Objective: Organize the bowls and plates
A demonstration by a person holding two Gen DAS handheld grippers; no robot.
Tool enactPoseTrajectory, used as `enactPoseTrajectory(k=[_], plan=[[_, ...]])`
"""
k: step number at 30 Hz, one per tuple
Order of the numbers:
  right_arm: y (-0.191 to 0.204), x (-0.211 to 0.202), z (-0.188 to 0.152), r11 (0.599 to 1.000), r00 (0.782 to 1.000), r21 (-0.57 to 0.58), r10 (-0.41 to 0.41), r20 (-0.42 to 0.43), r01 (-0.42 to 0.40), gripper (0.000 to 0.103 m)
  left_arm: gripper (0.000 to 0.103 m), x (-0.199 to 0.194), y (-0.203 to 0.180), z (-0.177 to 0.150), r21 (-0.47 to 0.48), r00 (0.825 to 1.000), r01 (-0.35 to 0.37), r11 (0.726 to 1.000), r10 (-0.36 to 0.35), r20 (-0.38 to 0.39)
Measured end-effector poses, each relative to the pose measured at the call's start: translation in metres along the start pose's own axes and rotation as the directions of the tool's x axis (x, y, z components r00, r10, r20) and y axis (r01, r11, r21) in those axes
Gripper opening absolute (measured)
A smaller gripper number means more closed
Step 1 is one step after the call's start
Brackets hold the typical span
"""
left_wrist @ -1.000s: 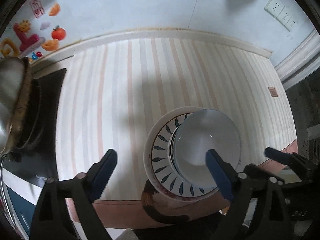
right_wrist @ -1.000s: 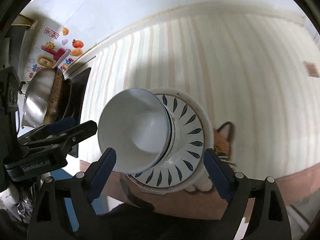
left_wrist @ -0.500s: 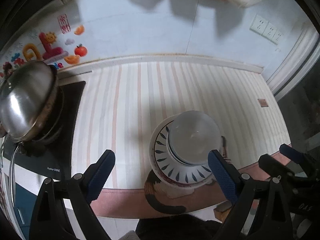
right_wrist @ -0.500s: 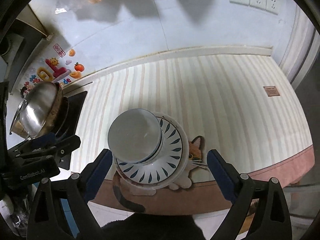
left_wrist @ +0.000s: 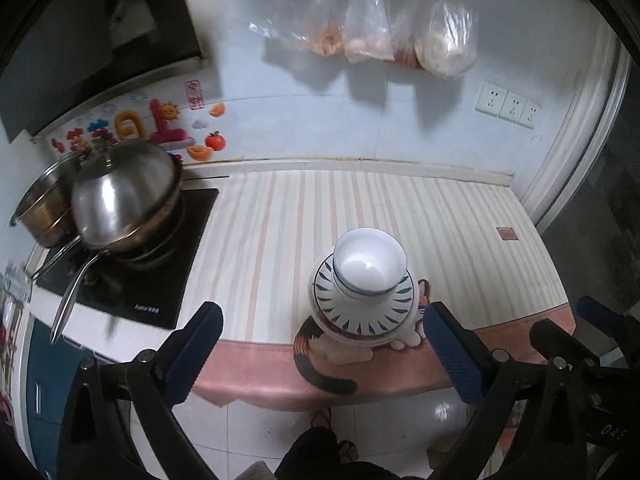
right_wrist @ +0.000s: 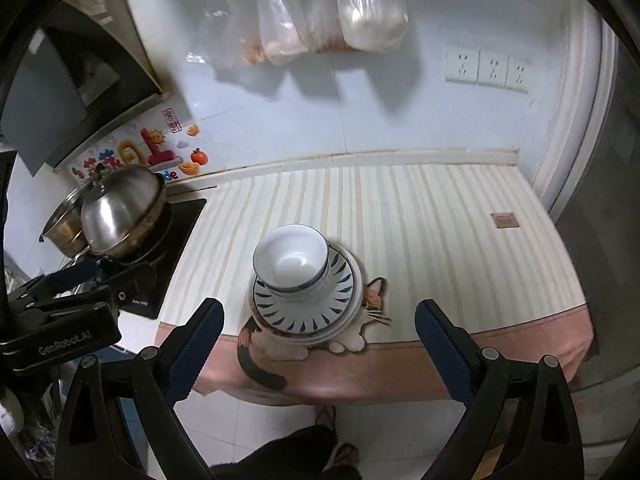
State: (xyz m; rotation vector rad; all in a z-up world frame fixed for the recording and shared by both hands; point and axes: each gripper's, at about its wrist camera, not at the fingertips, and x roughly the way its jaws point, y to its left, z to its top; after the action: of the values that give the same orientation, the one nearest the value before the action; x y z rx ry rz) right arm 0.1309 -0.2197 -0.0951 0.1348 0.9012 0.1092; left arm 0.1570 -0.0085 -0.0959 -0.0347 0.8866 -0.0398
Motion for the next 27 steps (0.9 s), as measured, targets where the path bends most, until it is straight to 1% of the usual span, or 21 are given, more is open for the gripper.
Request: enactPoseTrajectory(k=[4,11,17,23,27], plan=[[0.001,-0.034,-0.019,1.000,1.000,-0.002,-0.001,0.017,0.001,0.099,0.103,-0.026,-0.002,-0.017,0.007,1.000,0.001,1.000,-0.002,0.015],[0.011,-0.087,-0.048,0.999,0.997,-0.002,-0.042,0.068,0.042,0.100,0.103,-0.068,0.001,-0.039,0.026,0.998,0.003,1.000,-0.005,0.067],[0.023,-0.123,-0.062,0.997,0.990,-0.006,-0.082,0.113,0.083,0.100,0.103,-0.084,0.009,-0.052,0.024,0.997,0.027,0.999,-0.029,0.066],[0.033,-0.145,-0.073,0.995,0.986,-0.009,-0.098,0.133,0.100,0.100,0.103,-0.096,0.013,-0.063,0.040,0.997,0.018,0.999,-0.021,0.077],[0.035,-0.146,-0.075,0.995,0.987,-0.005,-0.095,0.130,0.096,0.100,0.103,-0.103,0.016,-0.067,0.040,0.996,0.014,0.999,-0.017,0.086]])
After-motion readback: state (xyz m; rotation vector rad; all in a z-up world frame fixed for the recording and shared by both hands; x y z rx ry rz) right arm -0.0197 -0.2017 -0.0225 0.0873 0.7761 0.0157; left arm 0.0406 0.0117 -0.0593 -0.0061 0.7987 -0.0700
